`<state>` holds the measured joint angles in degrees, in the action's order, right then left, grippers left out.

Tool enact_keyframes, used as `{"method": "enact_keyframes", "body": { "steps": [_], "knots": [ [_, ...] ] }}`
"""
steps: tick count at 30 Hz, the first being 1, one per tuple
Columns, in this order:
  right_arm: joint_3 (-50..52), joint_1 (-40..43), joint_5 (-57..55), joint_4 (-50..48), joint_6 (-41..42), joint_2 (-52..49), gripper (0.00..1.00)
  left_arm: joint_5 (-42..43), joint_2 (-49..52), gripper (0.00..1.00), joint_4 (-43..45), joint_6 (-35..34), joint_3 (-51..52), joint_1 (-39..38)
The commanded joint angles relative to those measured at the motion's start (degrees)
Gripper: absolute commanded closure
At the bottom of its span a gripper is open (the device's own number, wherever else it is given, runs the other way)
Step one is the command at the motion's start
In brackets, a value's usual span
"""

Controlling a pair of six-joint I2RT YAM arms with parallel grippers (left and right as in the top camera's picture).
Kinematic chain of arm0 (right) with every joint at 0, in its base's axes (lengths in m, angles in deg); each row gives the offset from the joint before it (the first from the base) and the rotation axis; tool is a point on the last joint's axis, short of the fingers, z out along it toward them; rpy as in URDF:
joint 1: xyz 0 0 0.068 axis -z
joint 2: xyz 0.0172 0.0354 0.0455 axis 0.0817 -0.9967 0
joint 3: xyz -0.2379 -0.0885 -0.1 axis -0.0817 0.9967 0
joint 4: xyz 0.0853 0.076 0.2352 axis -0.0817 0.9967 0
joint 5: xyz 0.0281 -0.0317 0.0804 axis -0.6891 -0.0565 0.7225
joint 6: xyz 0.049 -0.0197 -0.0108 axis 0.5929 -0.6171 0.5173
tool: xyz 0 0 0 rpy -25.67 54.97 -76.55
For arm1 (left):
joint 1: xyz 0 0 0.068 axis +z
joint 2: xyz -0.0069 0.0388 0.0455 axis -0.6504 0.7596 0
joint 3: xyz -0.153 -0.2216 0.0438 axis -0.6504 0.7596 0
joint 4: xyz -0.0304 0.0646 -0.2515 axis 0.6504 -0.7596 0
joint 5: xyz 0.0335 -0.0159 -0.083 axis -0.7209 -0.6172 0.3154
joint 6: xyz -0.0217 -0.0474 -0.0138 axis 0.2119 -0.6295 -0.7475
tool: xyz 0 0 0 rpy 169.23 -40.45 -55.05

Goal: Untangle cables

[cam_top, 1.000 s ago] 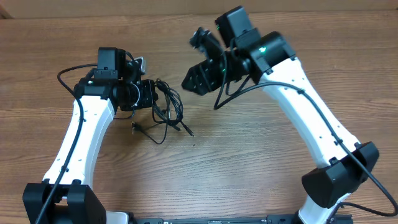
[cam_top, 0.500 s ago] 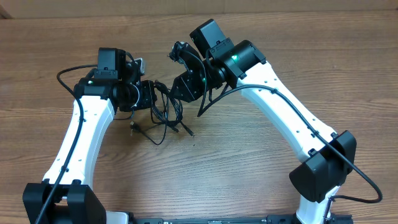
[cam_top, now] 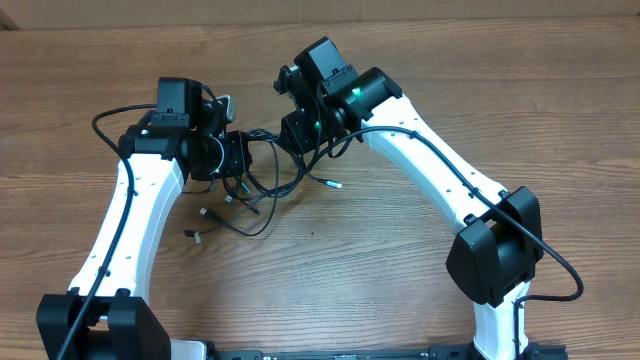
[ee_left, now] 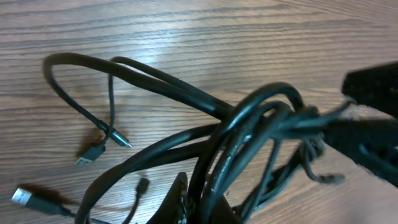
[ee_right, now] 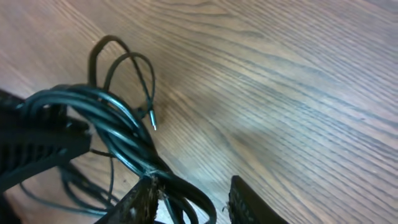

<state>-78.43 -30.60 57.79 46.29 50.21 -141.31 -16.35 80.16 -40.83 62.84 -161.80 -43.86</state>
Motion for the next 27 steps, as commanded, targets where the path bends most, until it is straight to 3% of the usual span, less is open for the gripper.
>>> {"method": "enact_keyframes", "body": {
  "steps": [1,6,13,24,27],
  "knots": [
    [-0.1,-0.1,-2.0,-0.5,1.2,-0.7,0.69,3.9,-0.9,0.96,-0.1,2.4,-0.2,-0.1],
    [-0.1,0.0,5.1,-0.1,-3.2,-0.7,0.74,3.9,-0.9,0.96,-0.6,2.4,-0.2,-0.1],
    [0.2,-0.1,12.6,3.5,-14.5,-0.7,0.69,9.5,-0.9,0.96,-0.5,3.5,-0.2,-0.1],
    [0.3,0.5,14.1,4.8,-14.9,-0.7,0.78,14.2,-0.9,0.96,-0.7,3.4,-0.2,-0.1],
    [0.3,0.4,12.4,4.9,-14.9,-0.7,0.89,14.1,-0.9,0.96,-0.8,2.4,-0.2,-0.1]
  ]
}}
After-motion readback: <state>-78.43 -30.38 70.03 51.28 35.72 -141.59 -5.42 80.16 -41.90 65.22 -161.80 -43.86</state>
